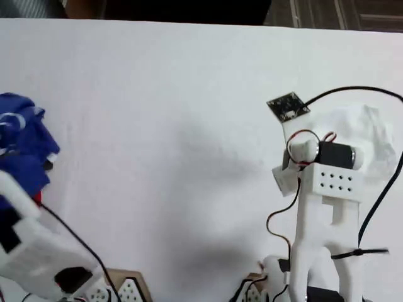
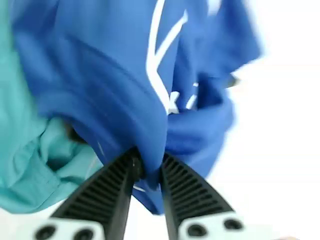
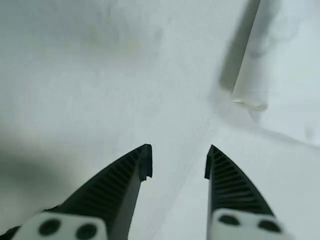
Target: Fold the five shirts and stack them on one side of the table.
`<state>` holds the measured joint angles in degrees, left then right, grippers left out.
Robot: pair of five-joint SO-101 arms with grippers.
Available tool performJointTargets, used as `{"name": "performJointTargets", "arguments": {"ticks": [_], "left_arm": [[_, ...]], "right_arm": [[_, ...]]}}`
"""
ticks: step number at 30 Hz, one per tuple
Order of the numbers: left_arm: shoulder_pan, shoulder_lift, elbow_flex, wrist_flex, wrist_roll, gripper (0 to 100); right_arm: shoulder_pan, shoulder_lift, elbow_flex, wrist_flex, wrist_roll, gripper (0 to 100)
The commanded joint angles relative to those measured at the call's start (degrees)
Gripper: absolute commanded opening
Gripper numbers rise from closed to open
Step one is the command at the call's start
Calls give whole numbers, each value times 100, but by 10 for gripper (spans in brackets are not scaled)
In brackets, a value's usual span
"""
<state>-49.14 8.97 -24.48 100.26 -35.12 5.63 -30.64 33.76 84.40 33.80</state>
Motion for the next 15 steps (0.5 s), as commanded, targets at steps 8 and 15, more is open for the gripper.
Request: {"name": "performJointTargets", "arguments": {"ticks": [8,15], "left_arm": [[3235,-2075,-171,202,1275,25],[5547,-2092,127,158,1802,25]], "right_arm": [[145,-215,897,-593,-18,187],[866,-215,853,-620,26,187]]}}
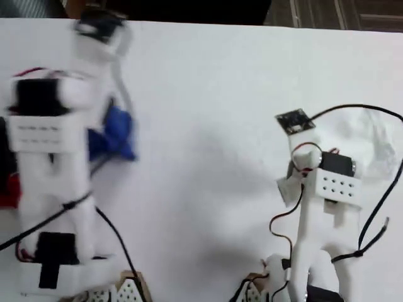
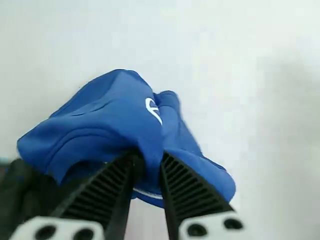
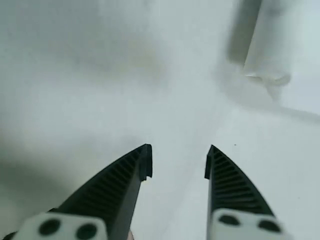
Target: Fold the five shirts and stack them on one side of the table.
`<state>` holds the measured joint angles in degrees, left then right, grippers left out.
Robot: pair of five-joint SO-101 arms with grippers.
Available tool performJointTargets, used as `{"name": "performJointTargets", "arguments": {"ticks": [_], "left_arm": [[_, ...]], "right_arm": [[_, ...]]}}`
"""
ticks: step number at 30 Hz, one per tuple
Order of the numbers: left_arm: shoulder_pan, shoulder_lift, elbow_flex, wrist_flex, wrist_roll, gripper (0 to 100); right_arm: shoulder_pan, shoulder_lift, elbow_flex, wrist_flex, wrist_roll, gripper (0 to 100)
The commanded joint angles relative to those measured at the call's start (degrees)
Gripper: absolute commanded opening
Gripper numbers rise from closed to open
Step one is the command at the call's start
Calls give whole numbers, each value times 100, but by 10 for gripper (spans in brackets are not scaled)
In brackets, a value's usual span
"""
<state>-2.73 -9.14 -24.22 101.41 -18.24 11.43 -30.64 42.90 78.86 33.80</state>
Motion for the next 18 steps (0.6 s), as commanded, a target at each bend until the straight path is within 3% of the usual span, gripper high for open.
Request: {"name": "performJointTargets", "arguments": {"ticks": [1,7,9,13,18], "left_arm": [[1187,-281,251,35,114,25],[2013,-281,1270,-316,79,37],[2066,-281,1552,-334,62,99],[2004,-325,1745,-229,-202,303],[1301,-334,1077,-62,-536,265]], "right_arm": [[374,-215,-62,-66,26,187],[523,-215,-62,-66,26,187],[514,-215,-62,-66,26,187],[514,-215,-62,-66,26,187],[505,-215,-35,-57,149,187]]}}
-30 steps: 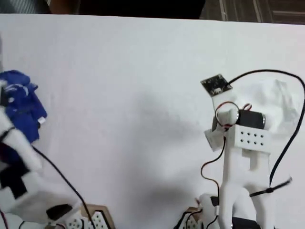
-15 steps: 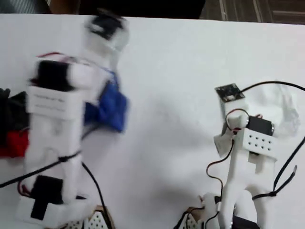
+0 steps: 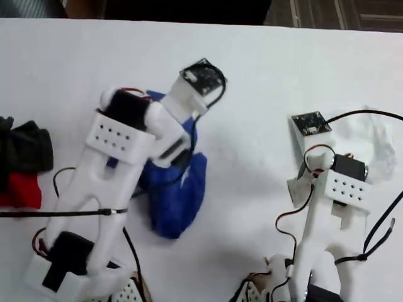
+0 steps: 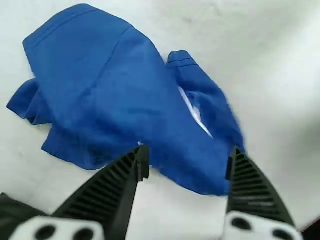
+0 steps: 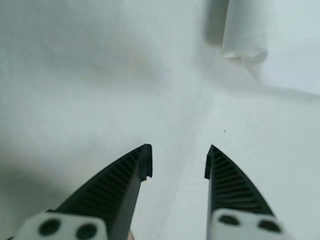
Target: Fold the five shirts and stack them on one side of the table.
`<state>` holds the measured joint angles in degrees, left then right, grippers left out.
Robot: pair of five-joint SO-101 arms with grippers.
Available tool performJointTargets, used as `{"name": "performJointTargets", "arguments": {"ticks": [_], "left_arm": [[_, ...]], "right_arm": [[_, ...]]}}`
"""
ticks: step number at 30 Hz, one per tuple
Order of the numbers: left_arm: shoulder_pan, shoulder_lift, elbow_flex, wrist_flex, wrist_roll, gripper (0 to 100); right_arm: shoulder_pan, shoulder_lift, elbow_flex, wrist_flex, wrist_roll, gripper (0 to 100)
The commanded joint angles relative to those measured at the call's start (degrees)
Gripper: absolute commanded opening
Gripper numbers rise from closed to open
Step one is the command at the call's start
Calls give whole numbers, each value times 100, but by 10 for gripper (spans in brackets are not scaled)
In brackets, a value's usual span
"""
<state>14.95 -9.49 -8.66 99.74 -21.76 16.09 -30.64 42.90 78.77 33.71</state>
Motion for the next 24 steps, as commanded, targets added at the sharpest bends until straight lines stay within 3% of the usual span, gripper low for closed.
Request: {"name": "performJointTargets", "arguments": {"ticks": [1,6,8,12,19,24], "left_arm": [[-730,-299,-620,105,-246,266],[-2295,-246,-453,-26,-686,265],[-2875,-246,-4,-273,-862,264],[-3991,-255,848,-967,-1055,264],[-5556,-255,1604,-1978,-1160,264],[-6409,-255,1947,-2444,-1160,264]], "right_arm": [[22,-215,-26,-31,334,187],[-593,-224,62,171,1512,187],[-1051,-224,70,286,1547,187],[-2440,-224,18,268,835,187],[-5560,-171,-167,-31,-281,187],[-6800,-163,-835,-40,-765,187]]}}
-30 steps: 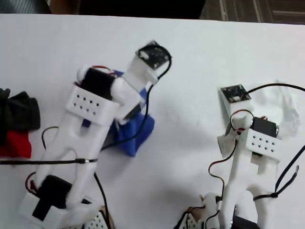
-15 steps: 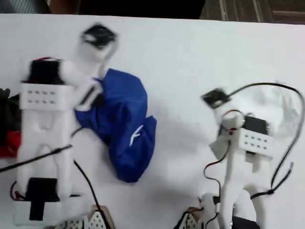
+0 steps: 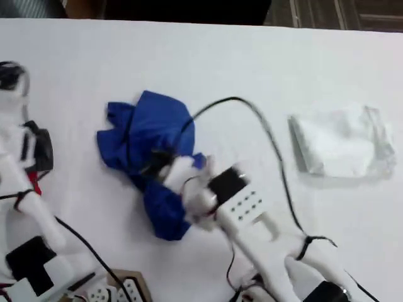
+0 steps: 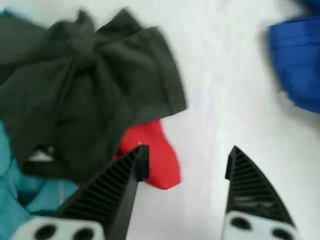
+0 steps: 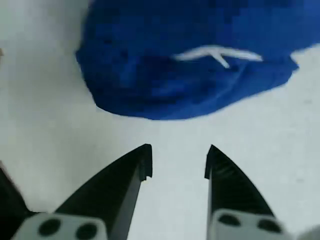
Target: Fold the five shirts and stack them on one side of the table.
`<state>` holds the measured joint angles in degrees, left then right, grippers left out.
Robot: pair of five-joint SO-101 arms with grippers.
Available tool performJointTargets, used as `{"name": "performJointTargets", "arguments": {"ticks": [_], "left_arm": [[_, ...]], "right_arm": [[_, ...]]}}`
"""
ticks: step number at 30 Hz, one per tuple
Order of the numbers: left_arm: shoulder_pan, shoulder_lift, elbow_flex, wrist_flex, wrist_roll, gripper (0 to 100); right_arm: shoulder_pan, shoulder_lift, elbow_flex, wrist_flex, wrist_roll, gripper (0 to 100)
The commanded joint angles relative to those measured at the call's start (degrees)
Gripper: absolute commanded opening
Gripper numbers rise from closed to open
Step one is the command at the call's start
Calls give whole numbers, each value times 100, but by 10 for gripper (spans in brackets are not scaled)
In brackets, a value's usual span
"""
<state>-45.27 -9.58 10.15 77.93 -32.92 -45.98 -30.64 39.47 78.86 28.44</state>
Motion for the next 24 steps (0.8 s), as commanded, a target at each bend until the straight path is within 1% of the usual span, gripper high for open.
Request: {"name": "performJointTargets", "arguments": {"ticks": [1,4,7,11,21,23,24], "left_arm": [[-501,-246,127,-316,-44,264],[-730,-246,233,-369,-53,264],[-800,-246,233,-325,-53,264],[-800,-246,233,-325,-44,264],[-897,-255,224,-316,-44,264],[-967,-255,224,-316,-44,264],[-976,-255,224,-316,-44,264]], "right_arm": [[-743,-163,-598,-57,-299,187],[-1209,-154,-677,-84,-325,187],[-1420,-154,-615,-286,-325,187],[-1437,259,-642,-708,-325,187],[-1429,2387,-668,-2079,-343,187],[-1376,2677,-695,-2290,-501,181],[-1305,2791,-765,-2325,-624,160]]}}
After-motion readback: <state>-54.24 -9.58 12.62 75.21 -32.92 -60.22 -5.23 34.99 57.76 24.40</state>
